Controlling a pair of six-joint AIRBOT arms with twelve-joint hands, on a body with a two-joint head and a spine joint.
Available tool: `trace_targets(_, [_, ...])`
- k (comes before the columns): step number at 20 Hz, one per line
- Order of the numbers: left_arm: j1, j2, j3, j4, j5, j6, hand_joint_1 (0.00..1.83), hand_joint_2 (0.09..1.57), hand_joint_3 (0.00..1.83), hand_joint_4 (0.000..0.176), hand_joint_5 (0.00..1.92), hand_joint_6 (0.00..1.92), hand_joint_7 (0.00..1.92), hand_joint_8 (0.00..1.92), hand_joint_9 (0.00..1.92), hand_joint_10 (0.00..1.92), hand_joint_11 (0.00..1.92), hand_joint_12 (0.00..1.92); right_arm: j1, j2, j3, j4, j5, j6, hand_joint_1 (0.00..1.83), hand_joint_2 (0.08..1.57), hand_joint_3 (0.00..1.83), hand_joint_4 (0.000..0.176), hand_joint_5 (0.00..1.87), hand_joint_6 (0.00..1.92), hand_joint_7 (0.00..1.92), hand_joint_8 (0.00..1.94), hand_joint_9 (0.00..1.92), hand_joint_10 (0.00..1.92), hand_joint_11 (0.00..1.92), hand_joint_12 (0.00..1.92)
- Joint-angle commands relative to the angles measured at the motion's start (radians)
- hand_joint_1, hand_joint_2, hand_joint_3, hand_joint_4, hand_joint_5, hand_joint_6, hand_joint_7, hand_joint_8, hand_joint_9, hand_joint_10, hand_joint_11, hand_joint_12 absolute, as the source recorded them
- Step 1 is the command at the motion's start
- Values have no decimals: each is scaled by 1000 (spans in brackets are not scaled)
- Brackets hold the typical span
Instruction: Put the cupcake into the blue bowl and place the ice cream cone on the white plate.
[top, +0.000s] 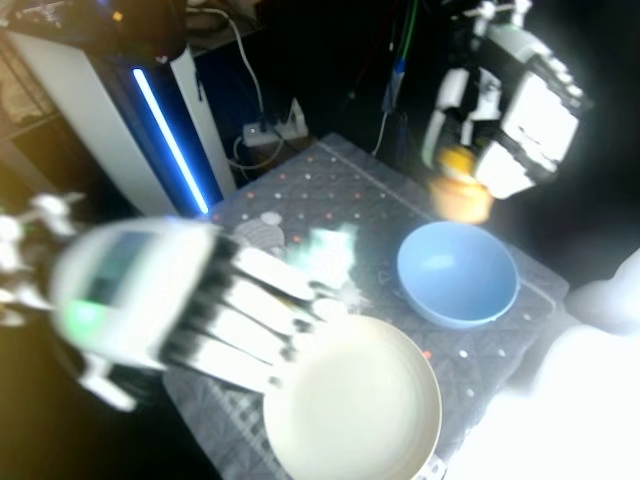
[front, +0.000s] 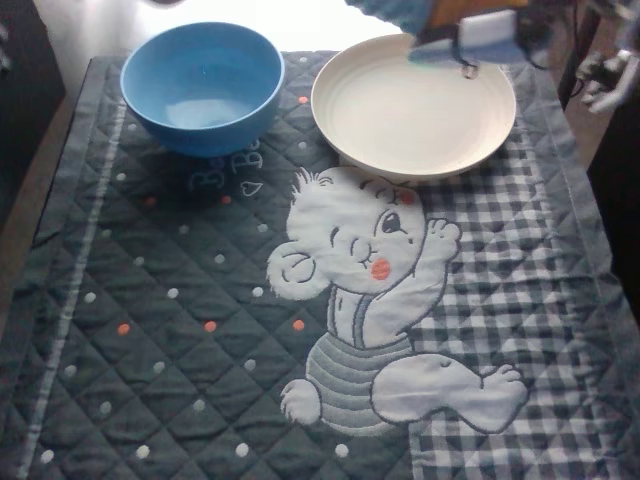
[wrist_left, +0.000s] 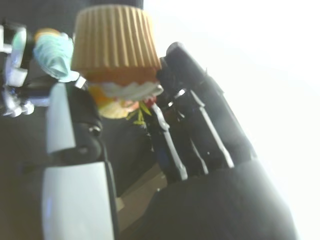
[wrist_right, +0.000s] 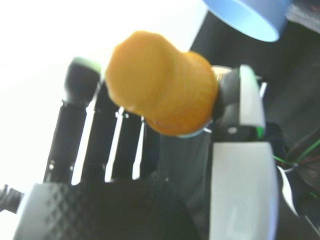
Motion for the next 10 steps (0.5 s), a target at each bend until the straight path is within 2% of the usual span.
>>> trace_targets(1, [-20,-17,15,-28,-36,-5,1281,1086,1,0,1162,632,915,1090,771,922,459,1440,23,-8,23,12,66,-1,1171,1076,0,0,1063,832,1352,430,1251,1107,1154,1524])
trace_targets(2, [-36,-57,60,-19,14,-6,1243,1101,3,0,1087,698,943,1142,796,890,482,1544,43,-35,58,14,23,-1,1167,1082,1,0,1049,854,1338,410,1252,1056,1140,1477])
trace_targets(3, [-49,-96,102,3,68,-15,1361,1083,0,0,1088,556,1026,998,960,1111,712,1357,60,-55,94,17,-17,-1,1170,1080,1,0,1055,843,1359,309,1271,956,1141,1433])
trace_targets(4, [-58,-123,131,19,121,-17,1385,1073,5,0,1003,731,1052,889,1021,1070,844,1166,72,-80,124,21,-48,-1,1172,1080,0,0,1056,841,1380,244,1303,866,1171,1363])
trace_targets(6, [-65,-172,188,53,221,-35,1390,1075,0,0,993,770,1063,853,1023,1077,875,1103,93,-139,193,30,-124,-2,1175,1075,1,0,1067,823,1400,181,1325,797,1188,1322])
trace_targets(7, [-64,-195,218,73,257,-56,1390,1052,0,0,1027,729,1135,656,1107,1046,892,1183,100,-168,226,33,-158,-1,1178,1071,0,0,1077,805,1403,133,1324,753,1167,1317])
trace_targets(8, [-61,-229,257,105,289,-96,1396,1044,0,0,1077,594,1146,682,1106,1057,834,1208,102,-194,258,40,-185,-1,1177,1072,1,0,1072,815,1407,110,1317,761,1144,1347])
trace_targets(9, [-59,-250,280,116,302,-113,1396,1064,0,0,1152,377,1070,859,1035,1196,773,1308,102,-200,273,51,-199,-1,1270,1042,0,0,1103,619,1285,600,1299,747,1119,1346])
trace_targets(10, [-56,-272,298,117,320,-118,1301,1092,0,0,1144,381,1007,1154,952,1150,759,1488,102,-216,296,67,-219,-1,1195,1071,6,0,1059,802,1214,502,1279,725,1077,1360])
